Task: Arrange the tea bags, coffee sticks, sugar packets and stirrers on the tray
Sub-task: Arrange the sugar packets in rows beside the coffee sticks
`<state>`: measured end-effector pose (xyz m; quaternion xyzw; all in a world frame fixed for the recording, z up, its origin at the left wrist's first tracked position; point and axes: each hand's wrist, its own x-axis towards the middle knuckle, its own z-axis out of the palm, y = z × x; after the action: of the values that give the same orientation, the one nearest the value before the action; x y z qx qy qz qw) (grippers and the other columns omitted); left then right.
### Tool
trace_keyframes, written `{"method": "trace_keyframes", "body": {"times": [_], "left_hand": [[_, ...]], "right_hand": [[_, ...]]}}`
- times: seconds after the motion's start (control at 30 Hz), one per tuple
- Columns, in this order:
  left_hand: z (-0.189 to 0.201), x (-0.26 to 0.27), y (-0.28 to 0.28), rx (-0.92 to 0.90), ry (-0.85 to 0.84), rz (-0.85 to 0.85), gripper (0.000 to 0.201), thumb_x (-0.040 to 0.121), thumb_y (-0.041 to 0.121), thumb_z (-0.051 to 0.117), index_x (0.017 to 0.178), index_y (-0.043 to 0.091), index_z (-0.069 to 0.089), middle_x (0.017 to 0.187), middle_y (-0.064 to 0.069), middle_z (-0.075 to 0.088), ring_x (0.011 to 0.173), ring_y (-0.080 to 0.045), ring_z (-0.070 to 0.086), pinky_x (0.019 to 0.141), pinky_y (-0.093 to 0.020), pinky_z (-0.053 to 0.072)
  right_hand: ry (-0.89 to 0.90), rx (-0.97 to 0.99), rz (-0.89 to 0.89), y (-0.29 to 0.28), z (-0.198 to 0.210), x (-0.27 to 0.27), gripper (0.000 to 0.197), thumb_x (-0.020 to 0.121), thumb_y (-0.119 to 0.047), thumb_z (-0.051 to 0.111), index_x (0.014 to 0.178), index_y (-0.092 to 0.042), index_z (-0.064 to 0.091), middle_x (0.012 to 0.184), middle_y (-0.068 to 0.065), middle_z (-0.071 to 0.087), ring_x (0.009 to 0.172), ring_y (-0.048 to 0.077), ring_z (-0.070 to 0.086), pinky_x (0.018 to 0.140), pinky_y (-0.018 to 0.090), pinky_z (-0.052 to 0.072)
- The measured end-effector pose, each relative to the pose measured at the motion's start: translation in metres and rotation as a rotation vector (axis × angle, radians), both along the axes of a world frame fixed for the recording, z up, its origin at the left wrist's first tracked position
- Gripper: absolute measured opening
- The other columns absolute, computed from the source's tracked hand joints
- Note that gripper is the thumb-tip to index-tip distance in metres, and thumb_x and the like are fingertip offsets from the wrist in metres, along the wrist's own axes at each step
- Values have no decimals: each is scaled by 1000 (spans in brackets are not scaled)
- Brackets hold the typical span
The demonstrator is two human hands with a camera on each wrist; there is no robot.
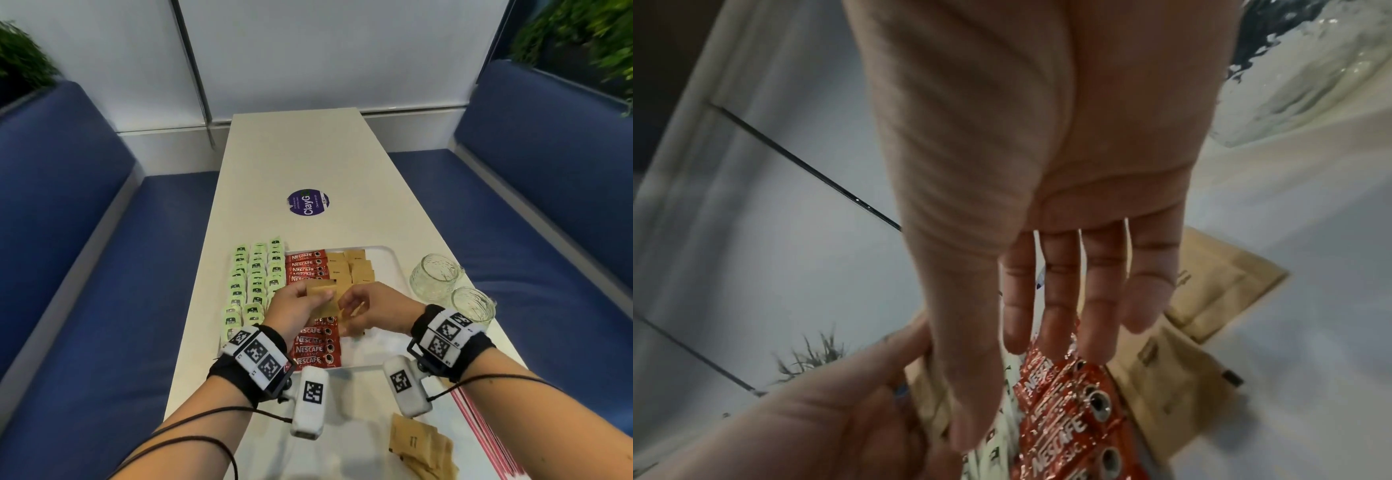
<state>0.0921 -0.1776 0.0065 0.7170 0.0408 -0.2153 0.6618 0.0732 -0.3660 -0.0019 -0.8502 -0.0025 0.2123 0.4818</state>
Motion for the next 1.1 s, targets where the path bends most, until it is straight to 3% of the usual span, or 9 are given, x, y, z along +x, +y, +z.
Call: {"method": "trace_keyframes", "body": {"times": [0.1,0.2,0.3,0.4,0.57,0.7,0.8,0.9,1.1], "left_hand": [[2,-1,-4,-21,-25,10,15,83,20,75,98,22,75,98,1,76,98,-24,70,92,-44,54],[3,-2,-5,-34,-52,24,15,83,17,76,98,16,74,96,-2,76,94,-23,70,84,-37,55],[5,-1,-3,14,-71,44,12,83,14,76,93,9,72,93,-6,75,81,-16,67,68,-24,50],[3,2,0,94,-61,14,15,78,10,78,88,11,67,95,-10,73,81,-20,66,69,-29,49],[4,0,-10,147,-81,-98,28,74,9,82,97,13,66,94,-8,74,85,-20,71,75,-29,53],[1,8,-20,432,-300,-187,23,80,23,78,97,25,63,91,6,70,86,-12,67,74,-23,49],[-3,14,-24,717,-480,-243,19,83,35,74,96,36,60,94,16,65,92,-5,61,93,-32,44],[-9,17,-31,936,-603,-339,22,86,38,68,108,36,62,110,16,64,110,-12,55,104,-41,31],[-17,17,-52,1141,-645,-607,38,86,36,66,122,32,55,130,7,55,125,-21,42,109,-47,26]], "right_hand": [[-22,73,-46,6,3,-1,26,74,-23,83,86,-4,69,78,6,68,69,15,63,67,29,53],[-7,120,-101,5,6,-1,26,82,-15,76,89,7,67,73,9,67,64,15,62,67,27,52],[-11,106,-141,0,12,0,22,86,-13,71,94,7,67,76,6,69,64,10,63,64,23,50],[-44,139,-202,-7,16,3,18,90,-14,66,95,4,68,80,8,70,67,12,64,63,23,51],[-100,200,-264,-7,19,9,10,91,-13,65,94,-4,66,81,6,66,65,11,60,55,17,50],[-246,-90,-300,-30,11,19,11,90,-20,67,94,-10,71,84,4,69,68,10,58,60,22,48],[-226,-324,-238,-49,0,17,4,86,-23,71,85,-19,72,85,-3,70,73,8,58,65,19,43],[-135,-424,-167,-55,-14,10,6,86,-20,70,81,-22,70,86,-4,69,80,10,58,63,13,39],[-103,-436,-178,-47,-30,13,3,86,-19,69,85,-17,71,86,-5,64,85,11,57,74,20,40]]}}
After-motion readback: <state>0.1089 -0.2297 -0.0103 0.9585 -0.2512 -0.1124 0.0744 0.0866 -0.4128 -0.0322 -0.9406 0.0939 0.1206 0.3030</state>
